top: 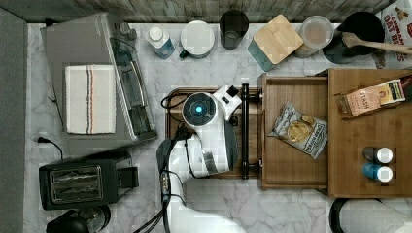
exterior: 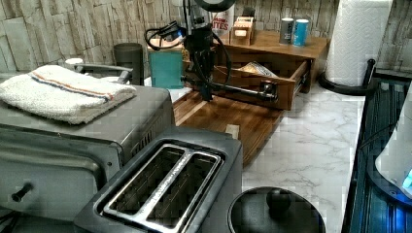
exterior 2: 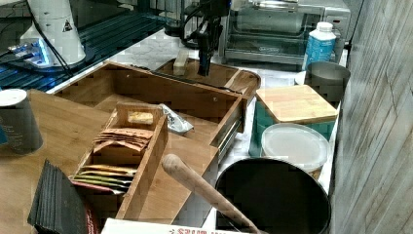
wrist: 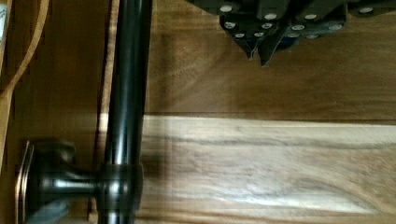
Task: Close the drawer.
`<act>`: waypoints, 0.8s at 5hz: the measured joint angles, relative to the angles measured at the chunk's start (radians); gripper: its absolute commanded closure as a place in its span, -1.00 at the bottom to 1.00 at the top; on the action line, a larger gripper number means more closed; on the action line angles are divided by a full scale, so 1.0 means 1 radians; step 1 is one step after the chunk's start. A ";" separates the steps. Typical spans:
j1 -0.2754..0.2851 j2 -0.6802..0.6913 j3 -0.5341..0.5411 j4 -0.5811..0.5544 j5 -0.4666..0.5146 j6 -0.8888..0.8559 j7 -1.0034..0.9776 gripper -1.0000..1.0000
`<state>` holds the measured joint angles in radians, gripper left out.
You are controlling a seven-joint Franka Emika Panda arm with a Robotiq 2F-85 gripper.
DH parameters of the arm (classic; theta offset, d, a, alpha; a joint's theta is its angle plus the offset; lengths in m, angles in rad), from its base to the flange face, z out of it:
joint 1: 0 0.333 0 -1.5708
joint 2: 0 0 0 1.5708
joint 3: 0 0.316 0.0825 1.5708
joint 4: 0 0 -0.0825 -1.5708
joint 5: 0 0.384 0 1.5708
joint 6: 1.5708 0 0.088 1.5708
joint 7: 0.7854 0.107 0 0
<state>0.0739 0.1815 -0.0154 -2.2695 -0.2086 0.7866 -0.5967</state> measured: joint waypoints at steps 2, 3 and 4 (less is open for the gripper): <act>-0.048 0.019 -0.015 -0.043 0.092 0.026 -0.126 1.00; -0.031 0.028 -0.077 -0.051 0.152 0.013 -0.259 1.00; -0.053 0.033 -0.099 -0.051 0.156 0.001 -0.302 1.00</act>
<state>0.0211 0.2146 -0.1147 -2.3203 -0.0526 0.7876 -0.8984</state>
